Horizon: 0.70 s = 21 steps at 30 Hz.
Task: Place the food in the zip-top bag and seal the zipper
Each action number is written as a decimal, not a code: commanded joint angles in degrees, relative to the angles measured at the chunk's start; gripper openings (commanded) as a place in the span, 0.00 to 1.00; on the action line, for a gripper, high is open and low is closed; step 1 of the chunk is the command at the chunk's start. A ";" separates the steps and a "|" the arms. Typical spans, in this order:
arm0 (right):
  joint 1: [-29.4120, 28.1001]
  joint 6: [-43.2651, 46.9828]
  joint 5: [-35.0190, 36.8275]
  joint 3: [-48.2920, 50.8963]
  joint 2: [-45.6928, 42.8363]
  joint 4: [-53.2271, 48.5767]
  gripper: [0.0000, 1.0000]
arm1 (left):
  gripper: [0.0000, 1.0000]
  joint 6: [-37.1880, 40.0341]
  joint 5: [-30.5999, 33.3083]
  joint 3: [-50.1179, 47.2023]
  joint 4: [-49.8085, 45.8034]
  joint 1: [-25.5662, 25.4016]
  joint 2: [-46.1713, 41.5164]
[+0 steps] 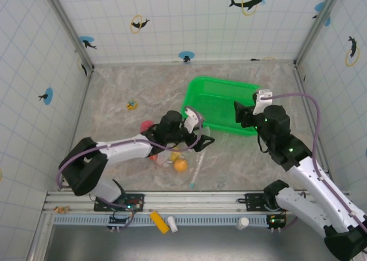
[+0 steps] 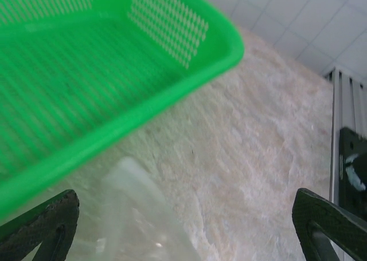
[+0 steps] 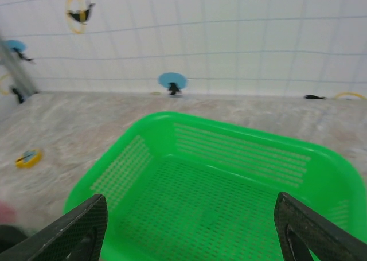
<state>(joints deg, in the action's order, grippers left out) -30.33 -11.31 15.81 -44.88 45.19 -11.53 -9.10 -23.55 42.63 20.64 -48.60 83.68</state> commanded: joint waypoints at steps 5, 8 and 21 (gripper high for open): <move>15.05 -9.71 7.27 0.38 5.87 -2.93 0.84 | 0.98 0.86 16.48 -4.28 1.29 4.92 -20.08; 21.98 -11.65 7.02 1.61 8.60 -1.52 0.83 | 0.98 -0.67 31.88 -8.68 1.70 6.61 -25.91; 33.67 10.14 3.97 16.57 21.10 22.49 0.74 | 0.98 11.49 31.48 -29.87 13.19 36.70 -35.63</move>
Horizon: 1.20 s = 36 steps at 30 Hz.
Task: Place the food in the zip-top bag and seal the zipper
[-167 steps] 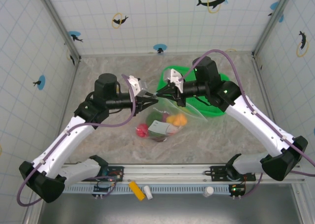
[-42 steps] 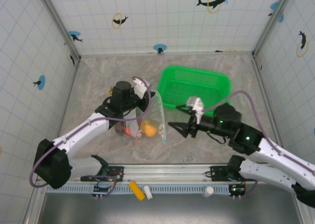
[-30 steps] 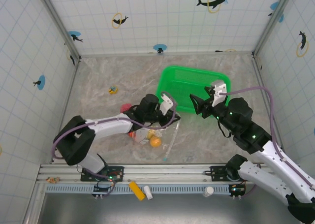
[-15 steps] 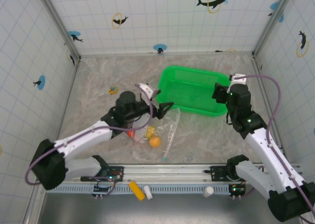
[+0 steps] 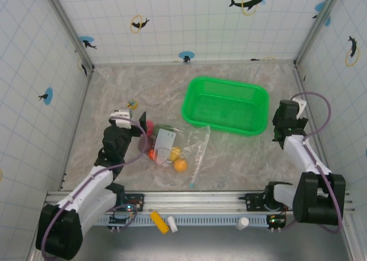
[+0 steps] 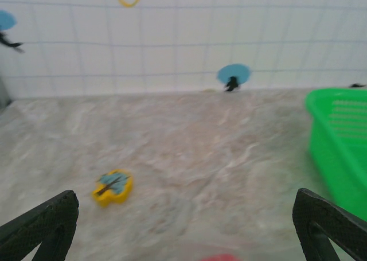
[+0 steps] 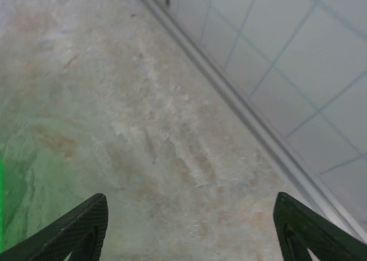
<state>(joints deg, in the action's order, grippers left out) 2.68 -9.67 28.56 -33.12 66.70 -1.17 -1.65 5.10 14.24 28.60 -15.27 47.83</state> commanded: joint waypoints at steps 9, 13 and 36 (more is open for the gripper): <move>4.44 13.15 -34.68 20.97 -0.06 36.73 0.70 | 0.98 0.16 -0.52 -9.73 15.42 16.55 12.78; 4.40 11.09 -38.40 22.04 1.75 38.84 0.70 | 0.98 -0.64 -3.15 -11.17 20.29 19.39 17.59; -2.69 3.96 -24.53 37.40 15.67 77.35 0.73 | 0.98 -1.29 -15.00 -15.54 42.05 20.59 32.92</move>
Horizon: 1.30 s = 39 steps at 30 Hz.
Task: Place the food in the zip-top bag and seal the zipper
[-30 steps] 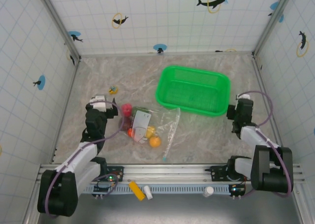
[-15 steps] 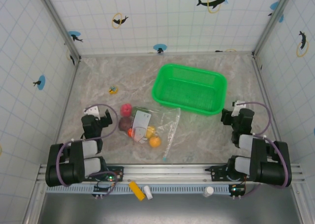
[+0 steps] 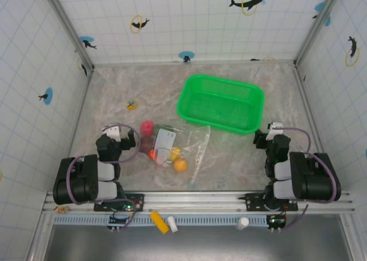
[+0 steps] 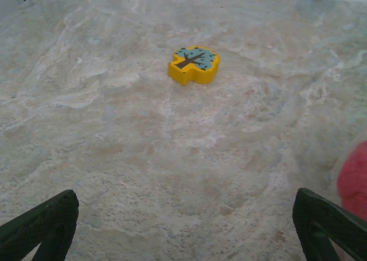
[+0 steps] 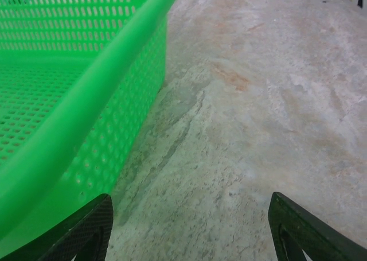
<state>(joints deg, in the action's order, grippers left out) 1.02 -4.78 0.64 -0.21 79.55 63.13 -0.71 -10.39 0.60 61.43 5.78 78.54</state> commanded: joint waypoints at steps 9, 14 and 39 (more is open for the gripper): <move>-3.37 0.58 7.19 0.31 7.94 9.81 0.99 | 0.98 -2.55 4.79 -0.93 13.54 -1.25 8.61; -3.54 0.64 7.62 0.12 7.53 8.54 0.99 | 0.98 -2.47 6.45 -0.58 12.05 -1.91 8.44; -3.21 0.64 6.38 0.26 7.46 8.99 0.99 | 0.97 -2.54 6.53 -0.64 12.22 -1.91 8.28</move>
